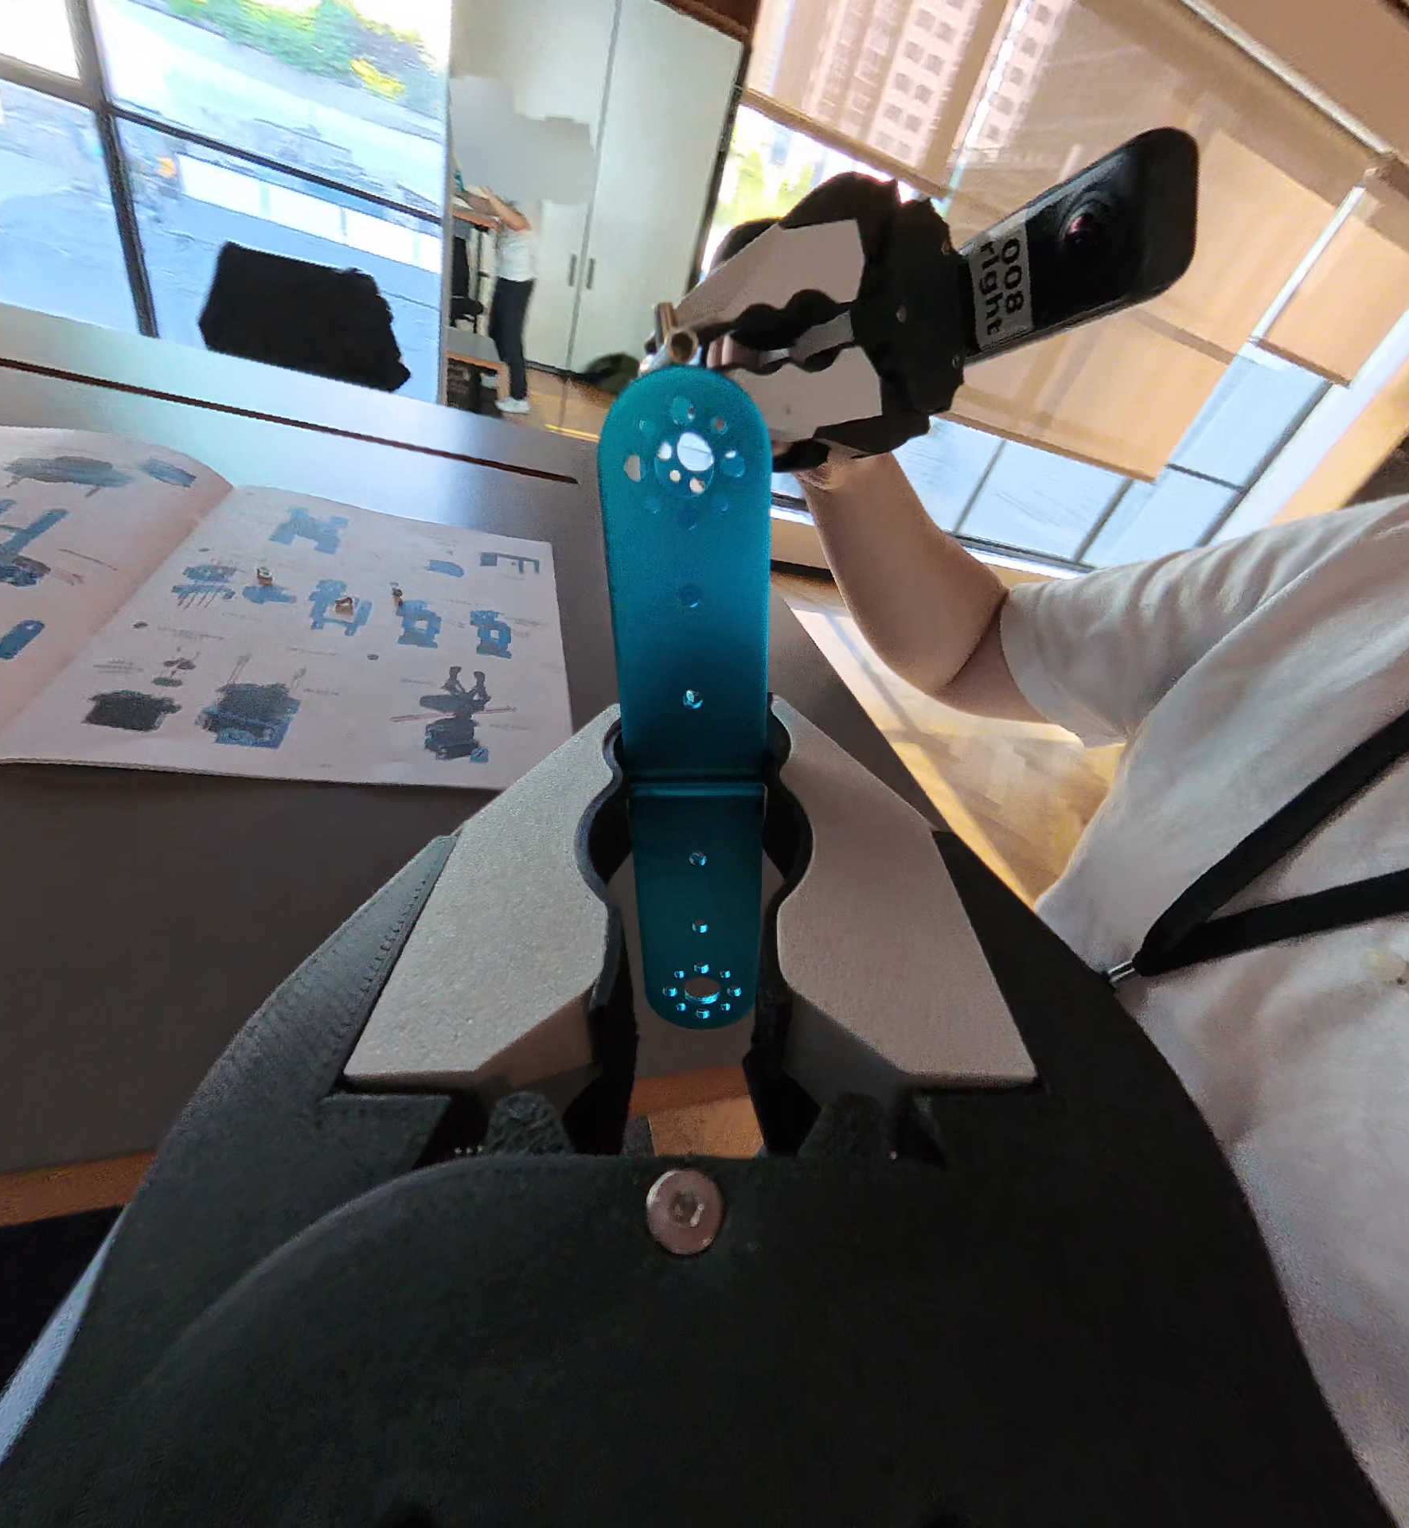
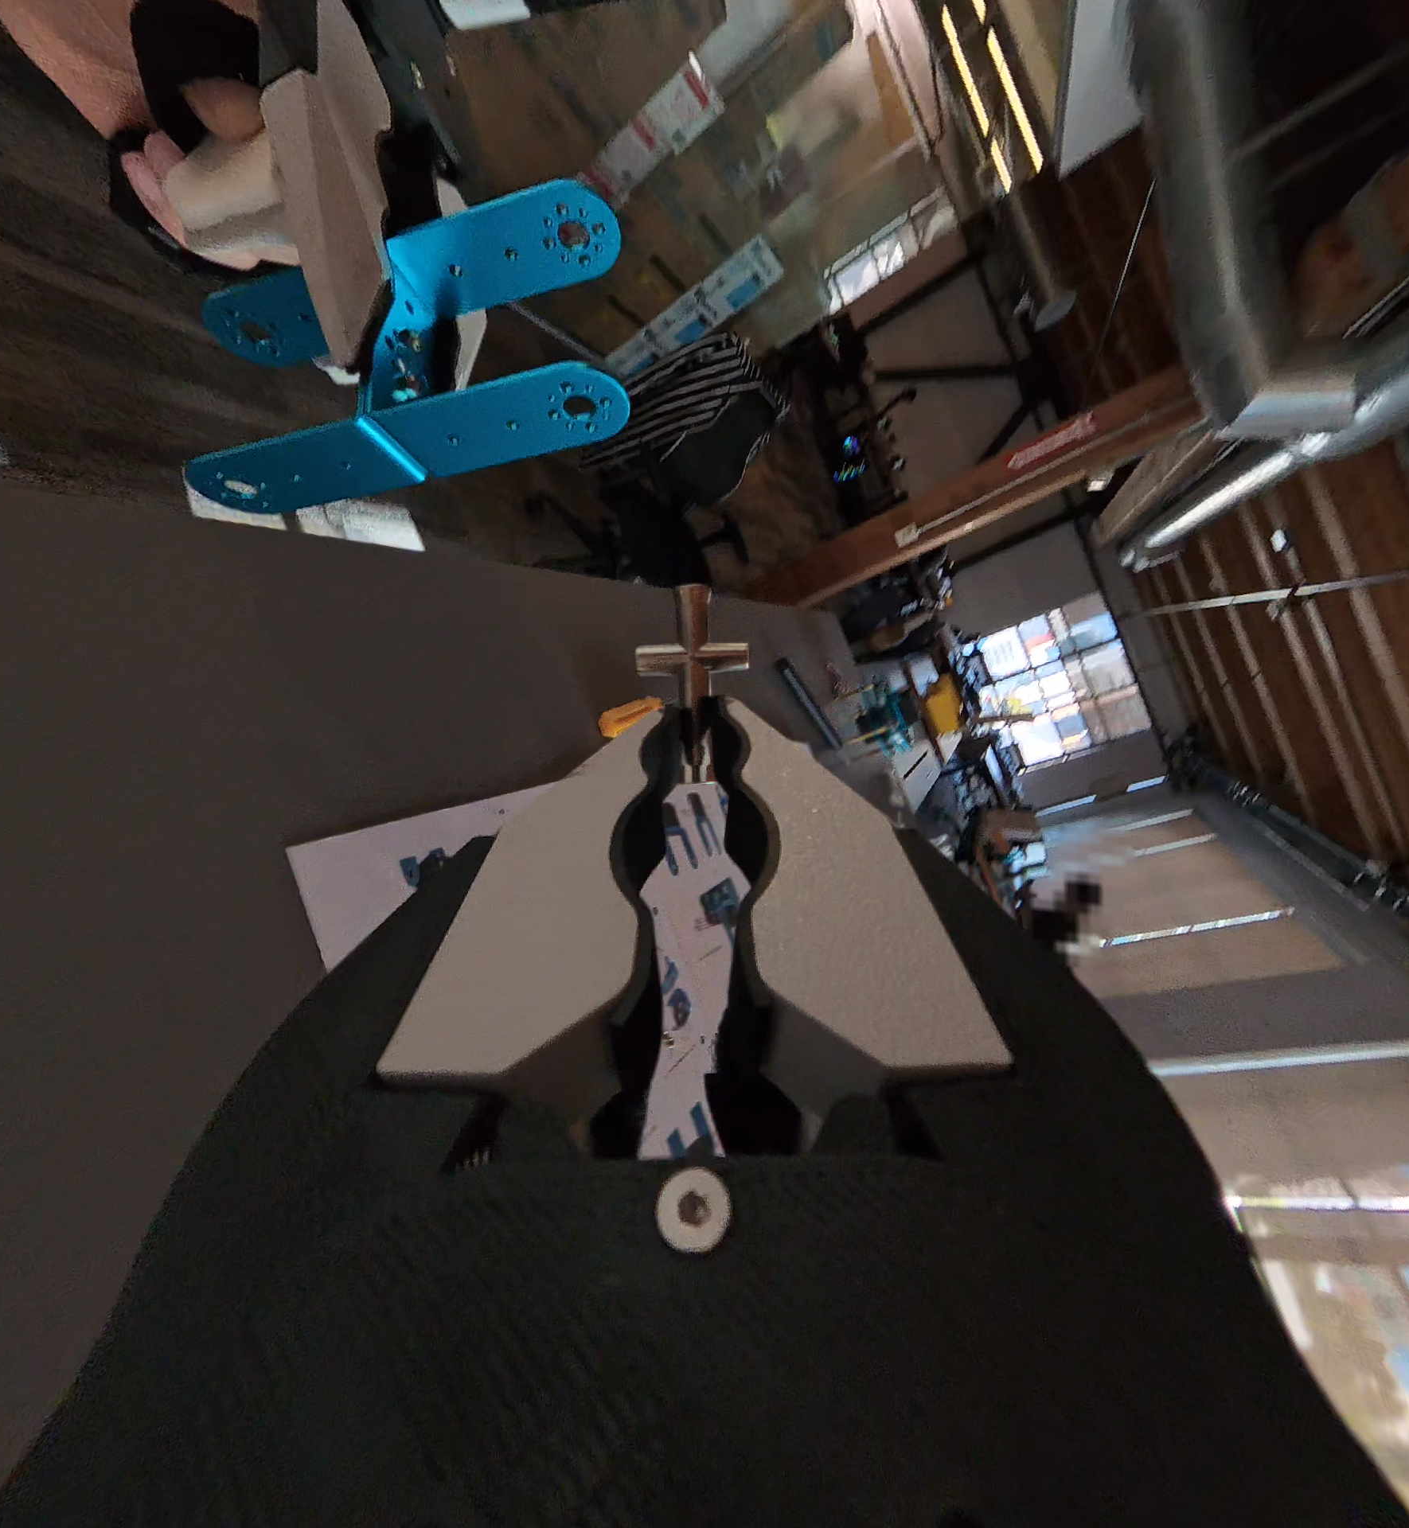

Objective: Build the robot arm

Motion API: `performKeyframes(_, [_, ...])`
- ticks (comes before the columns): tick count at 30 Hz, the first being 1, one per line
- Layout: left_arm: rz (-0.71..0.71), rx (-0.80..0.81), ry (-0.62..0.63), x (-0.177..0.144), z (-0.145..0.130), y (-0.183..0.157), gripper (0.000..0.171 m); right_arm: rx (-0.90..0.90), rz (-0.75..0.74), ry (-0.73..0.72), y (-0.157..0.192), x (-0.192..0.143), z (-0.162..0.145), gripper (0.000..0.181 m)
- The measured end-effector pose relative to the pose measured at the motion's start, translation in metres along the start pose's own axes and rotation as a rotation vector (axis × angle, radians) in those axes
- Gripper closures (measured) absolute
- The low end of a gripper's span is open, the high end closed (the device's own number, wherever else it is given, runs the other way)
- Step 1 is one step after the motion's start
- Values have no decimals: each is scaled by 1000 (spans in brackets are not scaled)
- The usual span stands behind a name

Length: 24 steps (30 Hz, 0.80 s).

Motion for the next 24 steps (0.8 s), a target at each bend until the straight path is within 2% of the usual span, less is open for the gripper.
performKeyframes(3, [-76, 9, 53, -34, 4, 37, 146, 49, -32, 147, 10, 25, -5, 175])
performKeyframes(5, [-115, -25, 103, -56, 7, 65, 145, 75, -111, 250, 19, 32, -2, 175])
performKeyframes(8, [-221, -220, 147, -82, 17, 103, 146, 132, -161, 356, 39, 49, 18, 175])
performKeyframes(11, [-245, -345, 148, -96, 33, 145, 146, 87, -165, 507, 51, 75, 30, 175])
performKeyframes(16, [-265, -351, 169, -100, 53, 212, 146, 27, -151, 688, 60, 107, 33, 175])
performKeyframes(18, [-262, -337, 134, -95, 66, 243, 145, 53, -155, 704, 56, 114, 27, 175])
performKeyframes(21, [-161, -239, 70, -83, 91, 303, 146, 60, -177, 726, 38, 121, 10, 175])
performKeyframes(24, [-157, -291, 126, -67, 108, 360, 145, 105, -178, 698, 15, 139, -13, 175])
Point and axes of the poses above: each gripper's, where its closed fingertips meet, x out along the fingers, z out of its top, y = z × x across the jaws, the point moved 5 cm from there along -x, back along the fingers, and after that the axes turned 10 degrees about -y, right-handed, at the moved point
